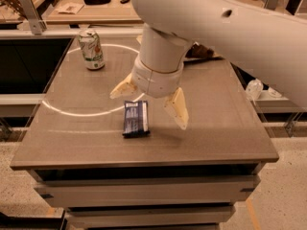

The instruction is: Move rxbar chocolate near 7up can

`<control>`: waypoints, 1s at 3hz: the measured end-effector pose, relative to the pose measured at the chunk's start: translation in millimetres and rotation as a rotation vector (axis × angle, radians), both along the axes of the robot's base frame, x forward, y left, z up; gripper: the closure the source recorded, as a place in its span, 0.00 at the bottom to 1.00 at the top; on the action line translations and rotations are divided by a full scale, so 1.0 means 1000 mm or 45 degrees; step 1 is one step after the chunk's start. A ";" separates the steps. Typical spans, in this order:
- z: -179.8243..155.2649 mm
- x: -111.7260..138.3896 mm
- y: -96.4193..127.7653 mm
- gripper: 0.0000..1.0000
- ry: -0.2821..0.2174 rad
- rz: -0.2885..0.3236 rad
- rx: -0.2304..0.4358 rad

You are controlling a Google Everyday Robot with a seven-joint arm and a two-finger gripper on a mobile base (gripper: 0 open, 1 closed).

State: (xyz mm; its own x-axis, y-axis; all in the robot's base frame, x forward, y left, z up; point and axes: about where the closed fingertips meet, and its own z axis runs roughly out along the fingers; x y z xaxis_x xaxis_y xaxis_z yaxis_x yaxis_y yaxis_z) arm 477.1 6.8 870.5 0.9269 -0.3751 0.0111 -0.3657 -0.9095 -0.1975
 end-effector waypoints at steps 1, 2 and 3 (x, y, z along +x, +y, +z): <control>0.002 0.004 -0.004 0.00 0.016 0.081 -0.081; -0.003 0.004 0.000 0.00 -0.001 0.206 -0.141; -0.013 0.010 0.007 0.00 -0.027 0.314 -0.166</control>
Offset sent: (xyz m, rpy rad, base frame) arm 0.0026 0.0043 -0.0110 -0.1784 -0.0032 0.2953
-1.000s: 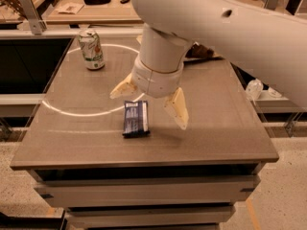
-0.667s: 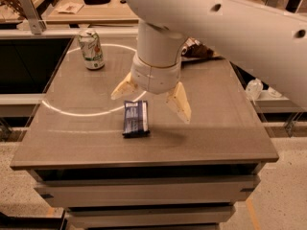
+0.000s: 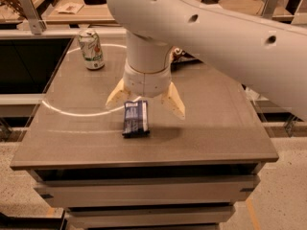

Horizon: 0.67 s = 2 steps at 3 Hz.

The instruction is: Move rxbar chocolate near 7up can

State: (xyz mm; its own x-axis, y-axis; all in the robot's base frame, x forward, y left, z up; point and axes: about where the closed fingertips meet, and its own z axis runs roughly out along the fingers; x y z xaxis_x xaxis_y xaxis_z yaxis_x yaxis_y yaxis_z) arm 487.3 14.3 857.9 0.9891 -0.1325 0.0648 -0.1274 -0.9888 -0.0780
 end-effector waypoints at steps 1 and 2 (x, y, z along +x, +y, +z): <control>0.003 0.013 0.011 0.00 -0.055 0.113 0.000; 0.007 0.028 0.022 0.00 -0.077 0.226 0.018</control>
Offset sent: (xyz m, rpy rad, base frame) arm 0.0449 0.0339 0.0117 0.0269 -0.0727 0.2846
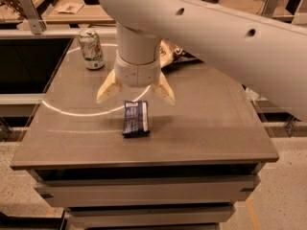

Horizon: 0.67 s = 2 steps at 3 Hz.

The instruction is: Move rxbar chocolate near 7up can

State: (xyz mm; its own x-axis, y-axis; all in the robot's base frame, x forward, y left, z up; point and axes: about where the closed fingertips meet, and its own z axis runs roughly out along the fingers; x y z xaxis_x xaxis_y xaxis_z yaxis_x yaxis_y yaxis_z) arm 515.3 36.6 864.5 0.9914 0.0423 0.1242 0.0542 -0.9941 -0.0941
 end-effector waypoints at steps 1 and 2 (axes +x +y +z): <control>-0.010 0.009 0.004 0.00 0.018 0.040 0.004; -0.024 0.014 0.004 0.00 0.056 0.054 0.005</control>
Offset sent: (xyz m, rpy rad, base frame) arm 0.0189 0.0005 -0.0414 -0.0012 0.0907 0.0545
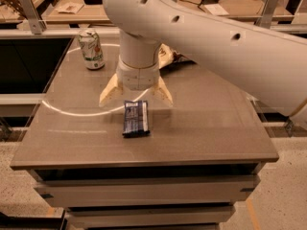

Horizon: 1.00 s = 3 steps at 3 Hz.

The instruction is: Move rxbar chocolate near 7up can

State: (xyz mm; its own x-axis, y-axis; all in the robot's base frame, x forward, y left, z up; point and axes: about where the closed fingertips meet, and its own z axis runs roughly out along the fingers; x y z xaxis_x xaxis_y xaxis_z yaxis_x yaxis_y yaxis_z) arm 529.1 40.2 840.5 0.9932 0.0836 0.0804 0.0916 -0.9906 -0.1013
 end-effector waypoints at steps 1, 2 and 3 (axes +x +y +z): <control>-0.009 0.003 -0.006 0.00 0.021 -0.021 -0.007; -0.013 0.000 -0.012 0.19 0.035 -0.030 -0.016; -0.025 -0.015 -0.003 0.16 0.090 0.014 -0.042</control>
Offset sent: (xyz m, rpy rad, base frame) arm -0.0032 -0.0198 -0.0175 -0.0263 0.0450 -0.0322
